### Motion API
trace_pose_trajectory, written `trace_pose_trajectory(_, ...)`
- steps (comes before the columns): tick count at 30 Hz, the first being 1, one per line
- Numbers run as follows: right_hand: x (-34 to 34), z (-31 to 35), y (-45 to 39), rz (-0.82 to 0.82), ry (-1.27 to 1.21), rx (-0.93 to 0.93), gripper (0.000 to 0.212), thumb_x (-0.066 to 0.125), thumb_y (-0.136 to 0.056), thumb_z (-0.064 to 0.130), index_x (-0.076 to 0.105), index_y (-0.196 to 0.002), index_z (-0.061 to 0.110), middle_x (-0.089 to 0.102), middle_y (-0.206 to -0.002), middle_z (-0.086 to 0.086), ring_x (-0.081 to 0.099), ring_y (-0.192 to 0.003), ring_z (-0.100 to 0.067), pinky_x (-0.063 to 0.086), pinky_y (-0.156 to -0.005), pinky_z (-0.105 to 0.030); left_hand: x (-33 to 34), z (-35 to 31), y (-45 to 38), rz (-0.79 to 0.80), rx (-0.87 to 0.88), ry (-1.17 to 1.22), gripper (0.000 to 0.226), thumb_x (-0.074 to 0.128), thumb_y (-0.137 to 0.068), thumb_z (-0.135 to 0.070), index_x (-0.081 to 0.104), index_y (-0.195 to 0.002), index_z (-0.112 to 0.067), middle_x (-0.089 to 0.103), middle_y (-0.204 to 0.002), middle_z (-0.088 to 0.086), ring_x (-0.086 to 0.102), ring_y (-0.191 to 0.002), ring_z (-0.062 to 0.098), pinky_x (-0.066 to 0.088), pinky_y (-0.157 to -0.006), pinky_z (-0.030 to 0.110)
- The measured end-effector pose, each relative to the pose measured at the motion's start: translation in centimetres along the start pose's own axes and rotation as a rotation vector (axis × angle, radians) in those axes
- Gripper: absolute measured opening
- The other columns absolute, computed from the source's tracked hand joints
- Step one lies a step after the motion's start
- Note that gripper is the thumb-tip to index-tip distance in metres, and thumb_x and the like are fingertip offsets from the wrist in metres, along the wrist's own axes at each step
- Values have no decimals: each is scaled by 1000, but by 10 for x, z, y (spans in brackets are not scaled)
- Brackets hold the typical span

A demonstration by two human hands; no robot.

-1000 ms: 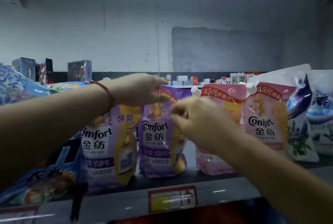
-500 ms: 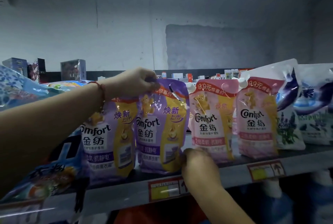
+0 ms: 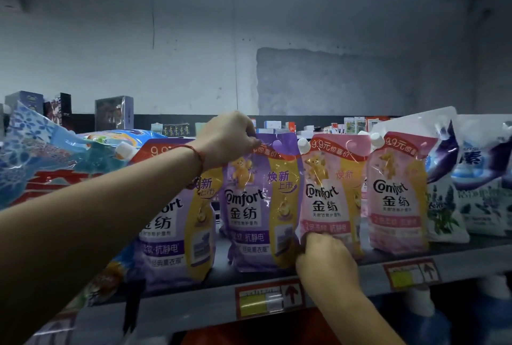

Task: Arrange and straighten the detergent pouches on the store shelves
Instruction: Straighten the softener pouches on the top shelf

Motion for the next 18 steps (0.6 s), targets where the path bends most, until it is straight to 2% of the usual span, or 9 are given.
trace_pose_trajectory(2,-1,7,3,-26,-115,-25,26,49,-96,35,52,-118,22,60,-115,0,55,-105,-20,50,-89,-35,2,-3,-1,-17,5,-44,15,71,-89,-37,75,-89,-23,71,-84,-2,65,-80,21,53,-71,31)
trace_pose_trajectory(3,1,11,4,-41,-171,-42,36,47,-97,41,46,-128,23,58,-122,1,54,-109,-19,49,-93,-36,4,-7,-2,-18,17,-67,15,71,-89,-37,74,-89,-22,71,-85,-1,65,-80,21,52,-70,31)
trace_pose_trajectory(5,4,20,6,-46,-259,-78,65,46,-97,50,20,-150,24,43,-144,1,48,-124,-18,44,-102,-36,5,-15,-4,-13,44,-105,15,70,-89,-36,74,-90,-22,71,-85,-2,65,-79,21,48,-66,29)
trace_pose_trajectory(7,6,30,8,-44,-328,-106,84,43,-94,61,-5,-154,28,25,-155,0,40,-134,-21,39,-105,-38,6,-19,-5,-15,69,-137,14,69,-90,-35,74,-91,-21,71,-87,-2,64,-79,20,45,-64,29)
trace_pose_trajectory(8,8,33,8,-45,-339,-118,88,41,-92,66,-12,-153,31,21,-156,0,39,-134,-23,40,-104,-39,5,-18,-4,-8,83,-143,15,68,-91,-35,74,-93,-21,71,-89,-1,63,-79,20,46,-64,29)
trace_pose_trajectory(11,13,38,7,-53,-283,-141,90,37,-89,72,-18,-151,36,18,-150,-3,45,-125,-25,47,-98,-38,-2,-10,1,87,148,-117,27,67,-92,-39,72,-111,-21,71,-103,-1,64,-89,18,54,-76,32)
trace_pose_trajectory(14,19,37,5,-39,-220,-132,93,43,-91,66,-22,-149,35,8,-154,-6,47,-124,-27,47,-97,-37,-13,4,10,248,191,-177,54,64,-93,-47,52,-141,-28,65,-126,-1,60,-101,16,50,-82,29)
trace_pose_trajectory(16,21,38,3,-31,-205,-118,96,46,-90,65,-23,-149,35,4,-154,-7,48,-123,-28,48,-96,-36,-23,16,18,283,182,-241,64,60,-93,-52,39,-150,-32,63,-131,-1,61,-108,18,49,-83,29)
trace_pose_trajectory(18,23,39,2,-27,-201,-109,101,49,-88,66,-25,-149,33,2,-154,-8,48,-124,-29,48,-96,-35,-33,28,26,270,176,-303,65,59,-92,-56,37,-150,-35,66,-127,-4,62,-102,17,47,-77,28)
Point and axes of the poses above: each hand's wrist, its own y-axis away from the middle knuckle, its own x-axis out of the palm, z = x × y, the point moved 2 cm from there along -y, towards the middle knuckle
